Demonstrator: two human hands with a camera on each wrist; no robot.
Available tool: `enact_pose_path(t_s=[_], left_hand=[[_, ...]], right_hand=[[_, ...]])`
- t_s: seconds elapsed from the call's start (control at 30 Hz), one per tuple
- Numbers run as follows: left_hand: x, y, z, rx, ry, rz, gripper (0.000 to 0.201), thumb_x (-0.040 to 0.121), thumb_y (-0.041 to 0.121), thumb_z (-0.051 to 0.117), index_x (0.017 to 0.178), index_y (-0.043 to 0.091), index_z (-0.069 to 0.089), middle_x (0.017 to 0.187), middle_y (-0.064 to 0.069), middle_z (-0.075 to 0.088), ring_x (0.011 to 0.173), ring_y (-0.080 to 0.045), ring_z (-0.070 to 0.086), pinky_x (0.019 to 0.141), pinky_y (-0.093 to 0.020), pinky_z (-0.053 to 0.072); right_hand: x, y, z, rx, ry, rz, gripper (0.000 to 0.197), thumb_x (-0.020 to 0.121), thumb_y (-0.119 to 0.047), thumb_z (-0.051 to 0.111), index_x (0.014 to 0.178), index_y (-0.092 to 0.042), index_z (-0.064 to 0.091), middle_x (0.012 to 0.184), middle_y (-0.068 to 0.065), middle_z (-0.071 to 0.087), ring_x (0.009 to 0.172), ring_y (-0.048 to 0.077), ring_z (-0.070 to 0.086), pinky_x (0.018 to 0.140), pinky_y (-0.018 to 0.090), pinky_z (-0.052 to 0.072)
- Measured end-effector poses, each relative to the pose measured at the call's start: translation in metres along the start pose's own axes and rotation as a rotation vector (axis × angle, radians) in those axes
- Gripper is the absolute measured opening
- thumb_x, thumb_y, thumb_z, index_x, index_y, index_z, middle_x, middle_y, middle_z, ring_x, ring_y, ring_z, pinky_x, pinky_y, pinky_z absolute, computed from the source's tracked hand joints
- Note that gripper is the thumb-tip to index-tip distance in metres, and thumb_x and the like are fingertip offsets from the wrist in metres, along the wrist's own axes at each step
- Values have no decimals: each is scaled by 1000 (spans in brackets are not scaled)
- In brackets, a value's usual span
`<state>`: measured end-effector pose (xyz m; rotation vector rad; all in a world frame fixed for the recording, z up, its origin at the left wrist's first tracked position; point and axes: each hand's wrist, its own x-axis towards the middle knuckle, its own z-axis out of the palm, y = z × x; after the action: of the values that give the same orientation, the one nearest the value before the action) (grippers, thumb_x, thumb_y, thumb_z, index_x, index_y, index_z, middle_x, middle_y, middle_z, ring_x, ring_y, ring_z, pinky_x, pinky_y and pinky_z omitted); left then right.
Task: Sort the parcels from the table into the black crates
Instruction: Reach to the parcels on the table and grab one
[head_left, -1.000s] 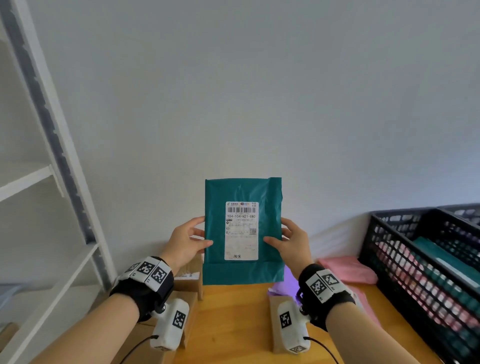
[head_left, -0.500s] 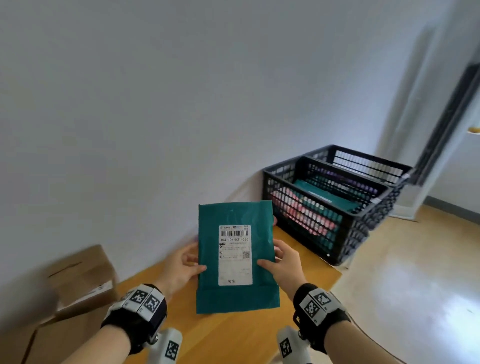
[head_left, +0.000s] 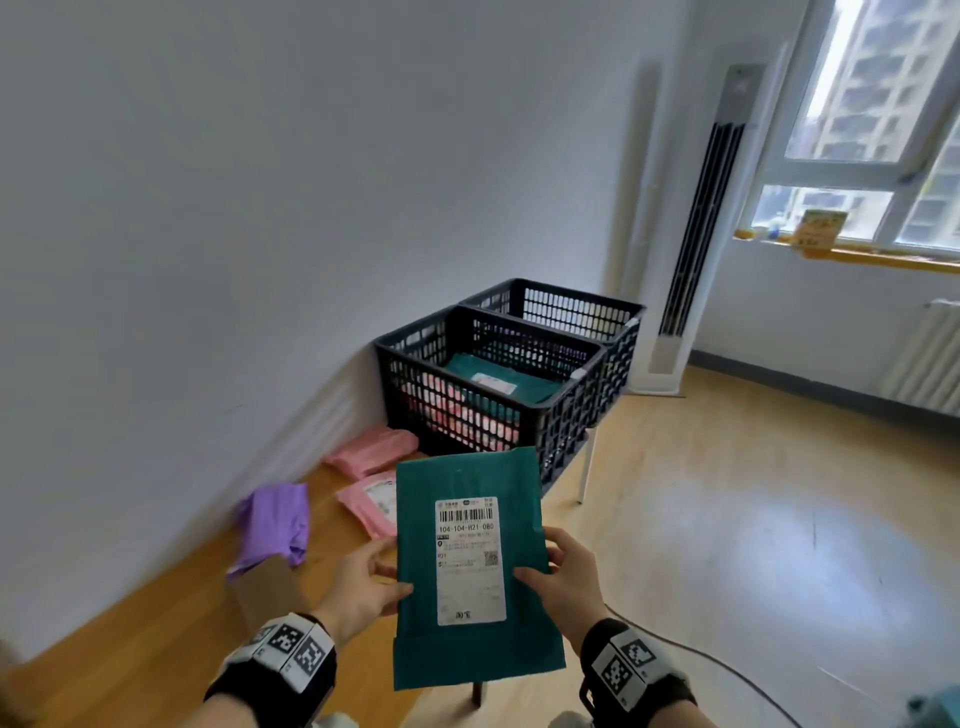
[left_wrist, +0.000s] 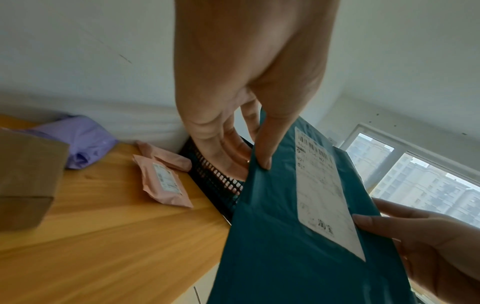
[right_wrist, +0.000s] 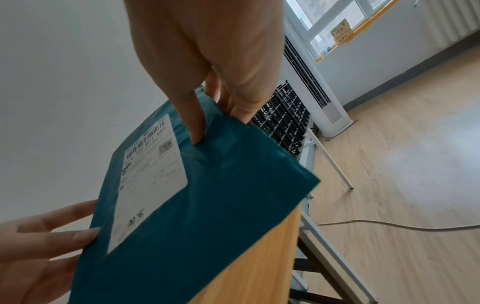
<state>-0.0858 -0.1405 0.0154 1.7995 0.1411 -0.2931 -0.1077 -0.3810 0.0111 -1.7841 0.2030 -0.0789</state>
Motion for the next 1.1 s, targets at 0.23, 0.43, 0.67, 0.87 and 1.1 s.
enact_pose_path(t_s=[0.23, 0.43, 0.67, 0.87, 1.1], left_hand=[[18, 27, 117, 30, -27, -32, 62, 79, -19, 60, 133, 8, 46, 95, -21, 55, 87, -30, 62, 66, -37, 58], [41, 59, 216, 95, -22, -15, 64, 78, -16, 63, 135, 8, 45, 99, -23, 59, 87, -31, 64, 64, -35, 58], [76, 107, 288, 148, -80, 12, 57, 80, -13, 63, 129, 14, 49, 93, -15, 58, 81, -21, 63, 57, -23, 55], [139, 155, 310, 203, -88, 75, 50, 81, -13, 63, 112, 23, 46, 90, -9, 54, 76, -17, 62, 55, -21, 54], [227, 202, 302, 193, -42, 124, 53, 79, -10, 67, 123, 15, 50, 83, -7, 58, 70, -16, 64, 59, -27, 56]], right_hand=[[28, 32, -111, -2, 10, 42, 39, 76, 5, 68, 100, -23, 56, 98, 1, 68, 93, 18, 66, 81, 35, 58], [63, 52, -208, -43, 9, 31, 40, 75, 6, 69, 101, -22, 57, 97, 0, 69, 93, 15, 66, 79, 31, 58], [111, 70, -282, -26, 61, 80, 39, 76, 4, 70, 106, -19, 58, 95, 0, 69, 89, 15, 67, 77, 35, 59], [182, 63, -307, 23, 70, 55, 36, 78, 5, 69, 99, -21, 57, 98, 3, 68, 91, 20, 66, 78, 38, 59], [292, 23, -309, 30, 18, 19, 37, 81, 4, 67, 108, -18, 55, 101, 1, 65, 93, 20, 64, 76, 35, 58]])
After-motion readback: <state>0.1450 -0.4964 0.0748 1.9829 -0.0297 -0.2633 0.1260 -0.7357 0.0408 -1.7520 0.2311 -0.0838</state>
